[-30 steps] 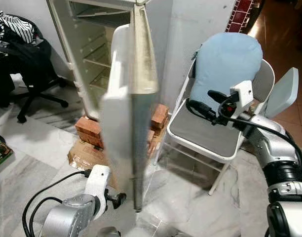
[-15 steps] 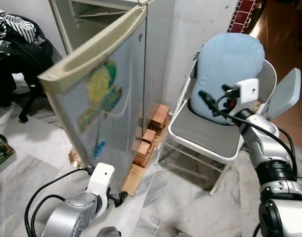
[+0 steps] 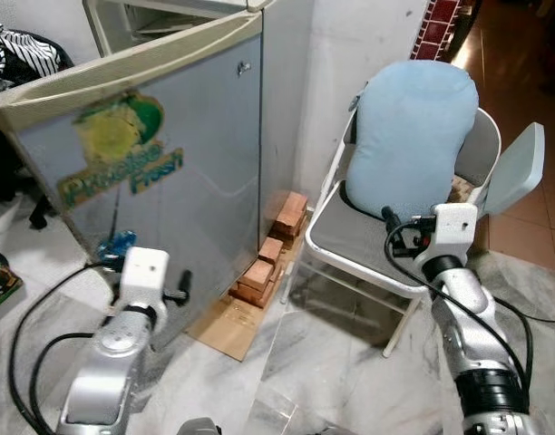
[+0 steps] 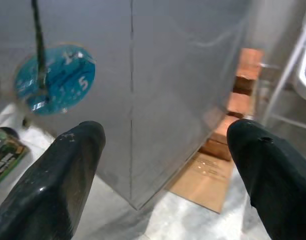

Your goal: Restocking fridge

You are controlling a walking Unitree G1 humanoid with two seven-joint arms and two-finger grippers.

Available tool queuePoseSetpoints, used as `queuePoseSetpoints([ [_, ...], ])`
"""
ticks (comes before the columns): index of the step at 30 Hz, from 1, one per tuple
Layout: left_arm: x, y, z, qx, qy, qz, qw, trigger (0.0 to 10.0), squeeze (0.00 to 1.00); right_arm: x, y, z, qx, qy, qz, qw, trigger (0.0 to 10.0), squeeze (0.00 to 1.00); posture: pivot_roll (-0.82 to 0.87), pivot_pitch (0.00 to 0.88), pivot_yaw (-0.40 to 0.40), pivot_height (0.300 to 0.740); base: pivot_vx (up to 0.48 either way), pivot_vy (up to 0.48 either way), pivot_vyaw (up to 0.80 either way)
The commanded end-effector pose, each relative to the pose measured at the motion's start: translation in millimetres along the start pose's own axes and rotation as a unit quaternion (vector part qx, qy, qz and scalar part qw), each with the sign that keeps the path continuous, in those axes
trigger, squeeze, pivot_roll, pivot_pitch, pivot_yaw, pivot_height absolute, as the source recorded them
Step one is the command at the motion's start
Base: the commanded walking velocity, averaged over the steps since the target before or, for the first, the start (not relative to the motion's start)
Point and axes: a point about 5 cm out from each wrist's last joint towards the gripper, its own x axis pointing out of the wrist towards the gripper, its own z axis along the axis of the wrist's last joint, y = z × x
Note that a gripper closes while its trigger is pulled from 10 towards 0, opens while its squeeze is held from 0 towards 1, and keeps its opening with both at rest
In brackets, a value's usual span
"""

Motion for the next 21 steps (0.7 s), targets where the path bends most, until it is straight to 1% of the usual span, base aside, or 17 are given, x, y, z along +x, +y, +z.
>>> queuePoseSetpoints([
  [1, 0.8, 1.4, -3.4, -0.006, -0.004, 0.005, 1.0, 10.0, 0.0, -1.7, 2.1, 3.9, -0.007, -0.001, -0.012, 1.0, 10.0, 0.0, 0.0, 0.012, 0.012, 0.74, 0.0, 0.0, -0.44],
  [2, 0.9, 1.2, -3.9, -0.006, -0.006, 0.005, 1.0, 10.0, 0.0, -2.7, 2.4, 3.0, -0.006, 0.002, -0.015, 1.0, 10.0, 0.0, 0.0, 0.011, 0.011, 0.74, 0.0, 0.0, -0.44],
  [4, 2.7, -4.0, -1.0, -0.002, -0.018, -0.007, 1.0, 10.0, 0.0, -3.2, 3.4, 2.4, -0.007, 0.007, -0.019, 1.0, 10.0, 0.0, 0.01, 0.017, 0.008, 0.74, 0.0, 0.0, -0.58],
  [5, 3.3, -5.4, 0.7, 0.0, -0.023, -0.011, 1.0, 10.0, 0.0, -3.1, 3.9, 3.2, -0.008, 0.007, -0.02, 1.0, 10.0, 0.0, 0.01, 0.031, 0.008, 0.74, 0.0, 0.0, -0.77],
  [6, 4.2, -7.6, 3.3, 0.003, -0.031, -0.015, 0.999, 10.0, 0.0, -2.9, 4.9, 4.1, -0.009, 0.006, -0.02, 1.0, 10.0, 0.0, 0.01, 0.034, 0.009, 0.74, 0.0, 0.322, -0.8],
  [10, 8.3, -15.5, 14.4, 0.001, -0.061, -0.032, 0.998, 10.0, 0.0, 0.7, 10.6, 8.0, -0.009, 0.007, -0.021, 1.0, 10.0, 0.0, 0.01, 0.033, 0.011, 0.74, 0.0, 0.456, -0.8],
  [15, 8.1, -18.6, 12.2, -0.001, -0.062, -0.039, 0.997, 10.0, 0.0, 0.8, 16.7, 7.9, -0.015, 0.01, -0.012, 1.0, 10.0, 0.0, 0.01, 0.035, 0.008, 0.74, 0.0, 0.48, -0.8],
  [21, 6.7, -22.4, 7.3, -0.003, -0.055, -0.044, 0.997, 10.0, 0.0, -2.8, 18.6, 2.4, -0.015, 0.023, -0.007, 1.0, 10.0, 0.0, 0.01, 0.034, 0.004, 0.74, 0.0, 0.48, -0.78],
])
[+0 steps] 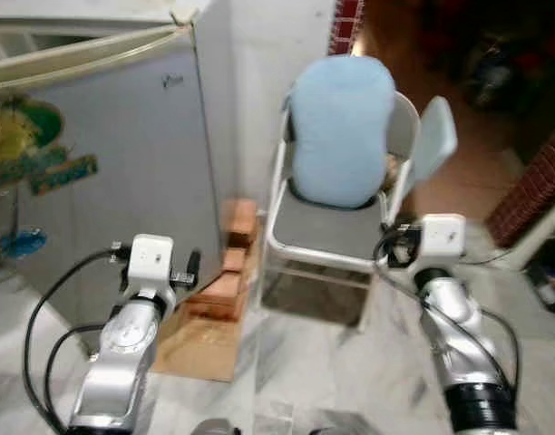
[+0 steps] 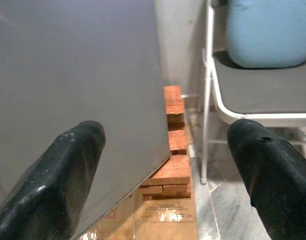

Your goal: Restocking fridge

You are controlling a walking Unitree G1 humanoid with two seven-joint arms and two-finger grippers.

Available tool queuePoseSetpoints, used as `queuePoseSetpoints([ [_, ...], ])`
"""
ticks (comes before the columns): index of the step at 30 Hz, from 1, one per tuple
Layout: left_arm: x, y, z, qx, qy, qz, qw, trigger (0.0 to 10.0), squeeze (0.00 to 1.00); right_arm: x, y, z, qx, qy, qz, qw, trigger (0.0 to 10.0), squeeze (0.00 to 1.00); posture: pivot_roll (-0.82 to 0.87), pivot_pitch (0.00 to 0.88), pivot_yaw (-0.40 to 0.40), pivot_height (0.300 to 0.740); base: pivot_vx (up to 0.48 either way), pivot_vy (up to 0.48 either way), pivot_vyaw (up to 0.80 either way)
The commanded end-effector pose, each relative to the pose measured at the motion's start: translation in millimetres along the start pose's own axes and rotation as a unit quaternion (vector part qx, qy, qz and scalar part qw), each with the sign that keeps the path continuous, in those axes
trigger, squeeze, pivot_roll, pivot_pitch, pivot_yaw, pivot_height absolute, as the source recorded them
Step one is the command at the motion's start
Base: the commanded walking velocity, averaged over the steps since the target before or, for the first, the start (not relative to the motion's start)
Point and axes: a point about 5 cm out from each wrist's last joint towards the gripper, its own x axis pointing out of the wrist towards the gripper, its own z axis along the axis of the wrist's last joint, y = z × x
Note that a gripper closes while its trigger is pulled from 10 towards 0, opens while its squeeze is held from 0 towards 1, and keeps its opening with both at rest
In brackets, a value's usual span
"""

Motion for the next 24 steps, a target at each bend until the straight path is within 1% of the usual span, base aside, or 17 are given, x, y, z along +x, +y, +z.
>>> queuePoseSetpoints([
  [1, 0.3, -4.8, 1.7, 0.001, -0.004, -0.009, 1.0, 10.0, 0.0, -0.7, -4.8, 3.2, -0.005, -0.002, -0.003, 1.0, 10.0, 0.0, 0.01, 0.034, 0.004, 0.74, 0.0, 0.48, -0.72],
  [11, 1.3, -8.3, 0.8, -0.001, -0.005, -0.012, 1.0, 10.0, 0.0, 0.8, -6.2, 4.9, -0.011, 0.0, 0.0, 1.0, 10.0, 0.0, 0.0, 0.031, -0.004, 0.74, 0.0, 0.48, -0.49],
  [16, 1.1, -11.4, 0.9, -0.004, -0.009, -0.019, 1.0, 10.0, 0.0, 1.5, -7.7, 5.4, -0.018, 0.002, 0.007, 1.0, 10.0, 0.0, 0.0, 0.028, -0.01, 0.74, 0.0, 0.48, 0.0],
  [18, 0.8, -15.0, 1.8, -0.004, -0.012, -0.034, 0.999, 10.0, 0.0, 6.1, -13.1, 6.5, -0.039, 0.001, 0.007, 0.999, 10.0, 0.0, 0.0, 0.028, -0.009, 0.74, 0.0, 0.48, -0.65],
  [24, -0.2, -17.7, 1.5, -0.006, -0.012, -0.047, 0.999, 10.0, 0.0, 12.7, -22.9, 10.5, -0.039, 0.002, -0.003, 0.999, 10.0, 0.0, 0.0, 0.028, -0.01, 0.74, 0.0, 0.48, -0.77],
])
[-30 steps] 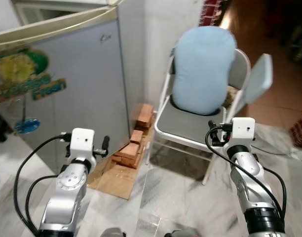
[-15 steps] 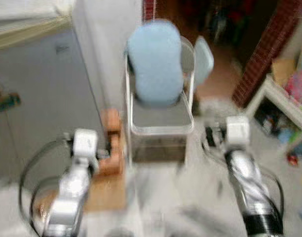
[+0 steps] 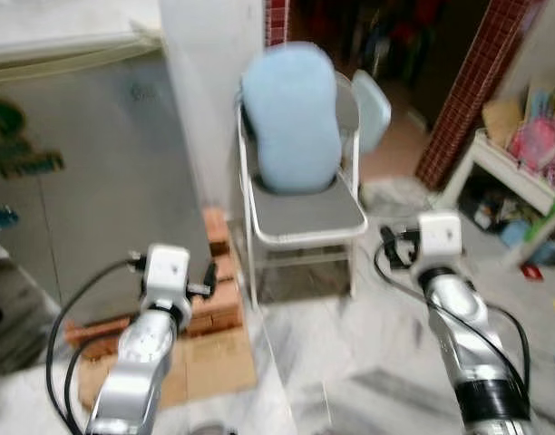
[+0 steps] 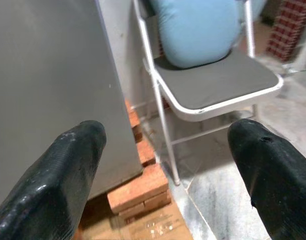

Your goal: Restocking fridge

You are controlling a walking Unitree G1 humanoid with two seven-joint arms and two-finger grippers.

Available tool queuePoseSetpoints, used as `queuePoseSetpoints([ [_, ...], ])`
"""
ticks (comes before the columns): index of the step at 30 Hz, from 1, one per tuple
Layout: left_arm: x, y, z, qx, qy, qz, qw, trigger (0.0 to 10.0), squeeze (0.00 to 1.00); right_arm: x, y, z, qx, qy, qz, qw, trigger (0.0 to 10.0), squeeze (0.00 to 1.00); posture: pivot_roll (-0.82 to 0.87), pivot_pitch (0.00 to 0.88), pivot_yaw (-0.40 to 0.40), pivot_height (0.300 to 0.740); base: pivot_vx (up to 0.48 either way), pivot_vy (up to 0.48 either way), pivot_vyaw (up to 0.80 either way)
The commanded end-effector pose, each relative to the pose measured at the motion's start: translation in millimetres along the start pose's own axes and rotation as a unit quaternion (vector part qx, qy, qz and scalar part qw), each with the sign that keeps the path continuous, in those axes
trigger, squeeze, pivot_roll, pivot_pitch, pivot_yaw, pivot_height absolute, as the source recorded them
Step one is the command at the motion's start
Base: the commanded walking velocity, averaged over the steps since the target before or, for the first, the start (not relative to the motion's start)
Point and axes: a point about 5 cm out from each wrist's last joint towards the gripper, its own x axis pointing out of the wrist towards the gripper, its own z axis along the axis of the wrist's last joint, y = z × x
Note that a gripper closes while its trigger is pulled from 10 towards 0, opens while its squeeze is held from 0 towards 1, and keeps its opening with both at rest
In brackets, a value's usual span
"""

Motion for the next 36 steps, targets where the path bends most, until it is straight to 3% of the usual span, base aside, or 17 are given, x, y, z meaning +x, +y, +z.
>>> queuePoseSetpoints([
  [1, -1.4, 5.2, 2.4, 0.005, -0.004, 0.001, 1.0, 10.0, 0.0, 3.5, 2.3, 3.4, 0.002, -0.004, 0.004, 1.0, 10.0, 0.0, 0.0, 0.04, -0.013, 0.74, 0.0, 0.48, -0.77],
  [12, -4.9, -2.0, 1.6, 0.001, -0.001, -0.024, 1.0, 10.0, 0.0, 1.9, 8.5, -0.1, 0.002, -0.001, 0.014, 1.0, 10.0, 0.0, 0.0, 0.044, -0.013, 0.74, 0.0, 0.478, -0.77],
  [17, -6.7, -13.3, 1.6, -0.026, 0.012, -0.078, 0.997, 10.0, 0.0, -1.2, 10.9, -5.4, 0.005, 0.007, 0.017, 1.0, 10.0, 0.0, 0.0, 0.045, -0.01, 0.74, -0.227, 0.404, -0.77],
  [23, -8.3, -21.5, 5.4, 0.011, -0.009, -0.105, 0.994, 10.0, 0.0, 0.1, 10.6, -4.2, 0.007, 0.005, 0.016, 1.0, 10.0, 0.0, -0.01, 0.042, -0.006, 0.74, -0.307, 0.374, -0.78],
  [36, -7.9, -23.2, 13.2, 0.032, -0.042, -0.115, 0.992, 10.0, 0.0, -3.2, 16.2, -5.9, 0.013, 0.005, 0.017, 1.0, 10.0, 0.0, -0.01, 0.034, -0.003, 0.74, -0.227, 0.376, -0.78],
])
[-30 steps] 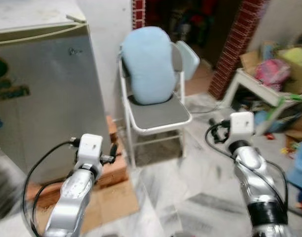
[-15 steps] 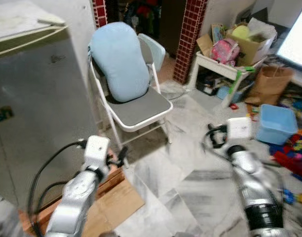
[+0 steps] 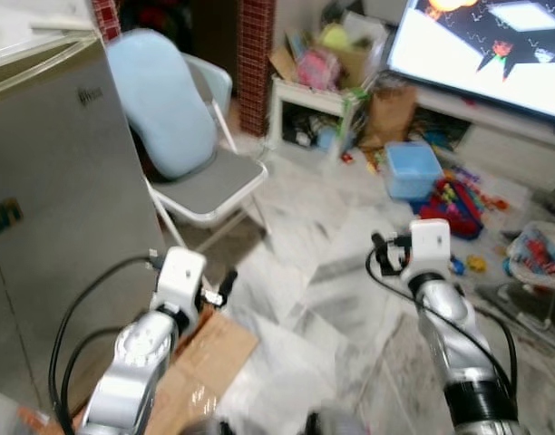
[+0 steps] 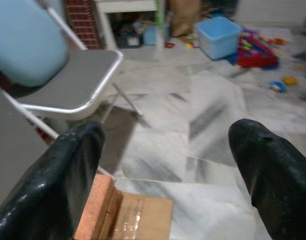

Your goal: Restocking fridge

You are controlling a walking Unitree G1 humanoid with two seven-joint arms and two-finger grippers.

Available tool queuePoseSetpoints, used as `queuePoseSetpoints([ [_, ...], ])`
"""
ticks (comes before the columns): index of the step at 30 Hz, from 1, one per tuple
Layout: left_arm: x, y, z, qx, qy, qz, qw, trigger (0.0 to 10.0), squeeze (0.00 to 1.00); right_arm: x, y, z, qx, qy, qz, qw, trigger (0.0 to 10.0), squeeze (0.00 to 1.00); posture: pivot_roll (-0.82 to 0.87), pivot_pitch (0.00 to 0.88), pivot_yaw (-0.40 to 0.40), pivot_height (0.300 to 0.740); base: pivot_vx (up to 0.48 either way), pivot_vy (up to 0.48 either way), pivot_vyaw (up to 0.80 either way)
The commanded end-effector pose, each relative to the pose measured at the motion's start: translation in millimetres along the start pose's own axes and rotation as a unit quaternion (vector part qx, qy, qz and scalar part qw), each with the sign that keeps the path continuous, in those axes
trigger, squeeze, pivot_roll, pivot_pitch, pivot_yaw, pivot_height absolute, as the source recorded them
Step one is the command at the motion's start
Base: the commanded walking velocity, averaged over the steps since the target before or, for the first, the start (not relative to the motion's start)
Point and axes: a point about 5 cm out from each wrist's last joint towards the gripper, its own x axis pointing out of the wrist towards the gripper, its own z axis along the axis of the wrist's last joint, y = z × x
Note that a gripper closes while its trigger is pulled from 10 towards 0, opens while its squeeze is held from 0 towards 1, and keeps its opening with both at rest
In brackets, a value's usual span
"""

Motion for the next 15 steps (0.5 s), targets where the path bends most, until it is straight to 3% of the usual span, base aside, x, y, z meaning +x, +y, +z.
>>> queuePoseSetpoints([
  [1, 0.4, -1.9, 6.1, 0.007, -0.019, -0.006, 1.0, 10.0, 0.0, -1.7, 0.3, -2.6, 0.0, 0.005, -0.001, 1.0, 10.0, 0.0, 0.0, 0.034, -0.003, 0.74, 0.0, 0.0, -0.78],
  [10, 3.5, 1.7, 19.4, 0.044, -0.065, 0.008, 0.997, 10.0, 0.0, -2.3, 0.6, 0.0, 0.003, 0.002, -0.002, 1.0, 10.0, 0.0, 0.02, 0.042, 0.009, 0.74, 0.0, 0.0, -0.78],
  [15, 14.8, 0.7, 32.9, 0.027, -0.092, 0.009, 0.995, 10.0, 0.0, -4.8, -2.4, 6.2, 0.006, -0.009, -0.004, 1.0, 10.0, 0.0, 0.0, 0.032, 0.015, 0.74, 0.0, 0.0, -0.78],
])
